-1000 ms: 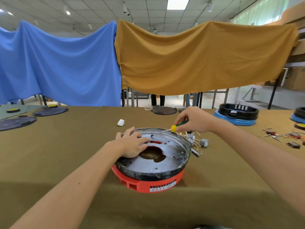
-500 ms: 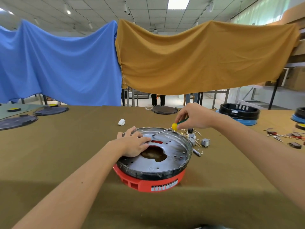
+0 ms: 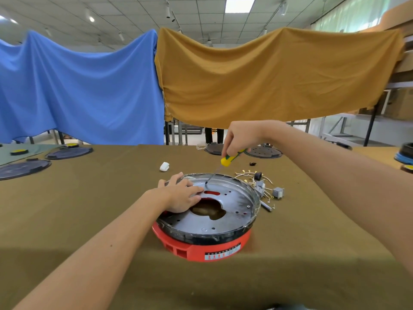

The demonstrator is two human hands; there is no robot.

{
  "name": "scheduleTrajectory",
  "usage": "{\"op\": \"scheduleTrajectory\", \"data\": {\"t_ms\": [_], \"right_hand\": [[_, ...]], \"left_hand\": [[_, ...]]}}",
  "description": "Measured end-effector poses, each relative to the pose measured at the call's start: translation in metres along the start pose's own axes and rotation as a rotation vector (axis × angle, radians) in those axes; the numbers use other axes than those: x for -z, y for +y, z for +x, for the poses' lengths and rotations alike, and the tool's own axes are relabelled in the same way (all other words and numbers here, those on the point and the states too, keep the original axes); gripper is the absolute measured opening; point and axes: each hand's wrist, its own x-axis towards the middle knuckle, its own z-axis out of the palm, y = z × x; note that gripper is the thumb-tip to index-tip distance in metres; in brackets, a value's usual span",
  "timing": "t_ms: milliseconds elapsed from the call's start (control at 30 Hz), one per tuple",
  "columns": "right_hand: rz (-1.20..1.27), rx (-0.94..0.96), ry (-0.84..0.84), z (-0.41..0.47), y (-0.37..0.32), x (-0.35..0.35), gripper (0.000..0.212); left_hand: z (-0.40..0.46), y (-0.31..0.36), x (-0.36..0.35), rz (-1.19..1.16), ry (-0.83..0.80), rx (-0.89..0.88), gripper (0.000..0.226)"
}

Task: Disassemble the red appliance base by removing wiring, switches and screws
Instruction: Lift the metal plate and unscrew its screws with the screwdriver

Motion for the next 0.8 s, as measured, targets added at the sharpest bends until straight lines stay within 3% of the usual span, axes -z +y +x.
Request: {"op": "scheduleTrajectory", "data": {"t_ms": [333,800], "right_hand": [[0.125,0.062,0.263,0.014,-0.007,0.005,0.006],[0.135,0.032,0.240,0.011,0.007,0.005,0.002]], "left_hand": [[0.005,-0.004,0.000,-0.004,-0.009,-0.003,0.047],[0.004,-0.002,0.000,0.015,0.005,-0.010,0.047]]}}
